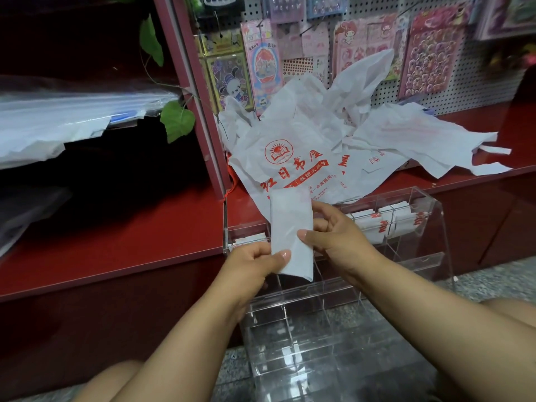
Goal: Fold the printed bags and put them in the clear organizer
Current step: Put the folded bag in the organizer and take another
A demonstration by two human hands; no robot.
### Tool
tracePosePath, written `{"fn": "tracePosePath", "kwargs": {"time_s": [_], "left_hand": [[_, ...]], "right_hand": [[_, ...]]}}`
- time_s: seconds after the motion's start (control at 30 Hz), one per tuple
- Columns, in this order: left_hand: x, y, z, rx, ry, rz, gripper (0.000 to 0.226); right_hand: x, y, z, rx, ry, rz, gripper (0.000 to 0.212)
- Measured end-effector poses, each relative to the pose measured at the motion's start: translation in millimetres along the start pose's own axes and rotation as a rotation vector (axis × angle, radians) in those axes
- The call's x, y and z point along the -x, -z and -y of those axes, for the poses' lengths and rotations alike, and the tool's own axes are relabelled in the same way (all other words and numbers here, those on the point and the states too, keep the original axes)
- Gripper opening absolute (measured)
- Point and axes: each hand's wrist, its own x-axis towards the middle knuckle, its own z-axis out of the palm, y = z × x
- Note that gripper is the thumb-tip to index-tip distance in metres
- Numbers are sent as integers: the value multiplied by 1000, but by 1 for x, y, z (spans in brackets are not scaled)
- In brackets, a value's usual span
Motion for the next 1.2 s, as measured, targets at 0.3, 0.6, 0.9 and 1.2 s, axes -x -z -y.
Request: {"fn": "tracePosePath", "kwargs": {"time_s": [0.3,0.6,0.9,1.2], "left_hand": [[2,-3,-2,30,-34,0,15],[0,0,-4,228,87,-116,30],[0,-4,-6,287,57,-121,15],[-4,0,1,136,-157,-169,15]], "right_hand": [[-2,1,1,62,46,-59,47],[3,-5,3,399,67,0,46],[4,-6,1,121,-65,47,9],[4,-4,0,90,23,6,21]]}}
